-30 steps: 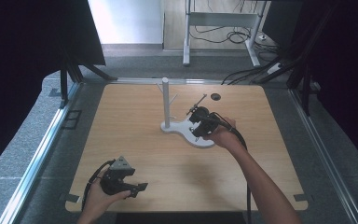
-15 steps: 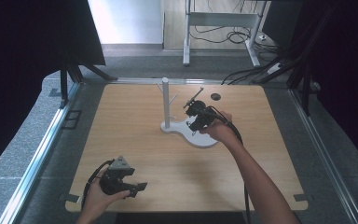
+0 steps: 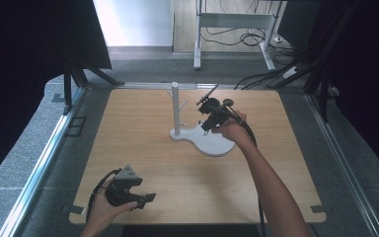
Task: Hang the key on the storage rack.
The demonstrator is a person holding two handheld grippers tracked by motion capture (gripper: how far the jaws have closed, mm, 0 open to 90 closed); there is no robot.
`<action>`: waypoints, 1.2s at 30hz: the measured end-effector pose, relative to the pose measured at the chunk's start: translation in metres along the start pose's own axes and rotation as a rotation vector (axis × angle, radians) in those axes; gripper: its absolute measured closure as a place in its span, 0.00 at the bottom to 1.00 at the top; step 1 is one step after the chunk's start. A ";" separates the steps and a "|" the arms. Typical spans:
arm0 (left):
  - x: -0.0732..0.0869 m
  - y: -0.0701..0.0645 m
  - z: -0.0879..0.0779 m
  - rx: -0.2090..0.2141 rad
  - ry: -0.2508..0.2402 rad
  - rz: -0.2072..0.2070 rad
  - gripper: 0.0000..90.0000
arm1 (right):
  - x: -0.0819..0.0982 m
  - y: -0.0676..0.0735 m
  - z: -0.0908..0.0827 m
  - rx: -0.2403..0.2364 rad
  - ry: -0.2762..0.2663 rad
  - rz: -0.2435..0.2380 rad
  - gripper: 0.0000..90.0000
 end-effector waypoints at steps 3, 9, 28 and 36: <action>0.000 0.000 0.000 0.001 0.003 0.004 0.26 | -0.002 -0.004 0.001 -0.001 0.000 0.006 0.93; 0.000 -0.001 0.000 0.002 0.007 0.008 0.26 | -0.007 -0.005 0.007 0.006 0.019 0.004 0.93; 0.000 -0.003 0.001 0.007 0.005 0.012 0.26 | -0.027 -0.011 0.013 0.009 0.031 0.013 0.93; 0.000 -0.004 0.000 0.008 0.006 0.015 0.26 | -0.032 -0.017 0.015 0.011 0.033 0.026 0.93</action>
Point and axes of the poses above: each handheld gripper's, and its own axes: z roughly forward along the jaws, x roughly out of its underside, y roughly to its left, the point moved 10 cm from there along z, roughly forward along the jaws, and after that the axes turned 13 degrees about y, right-handed, at the moved point
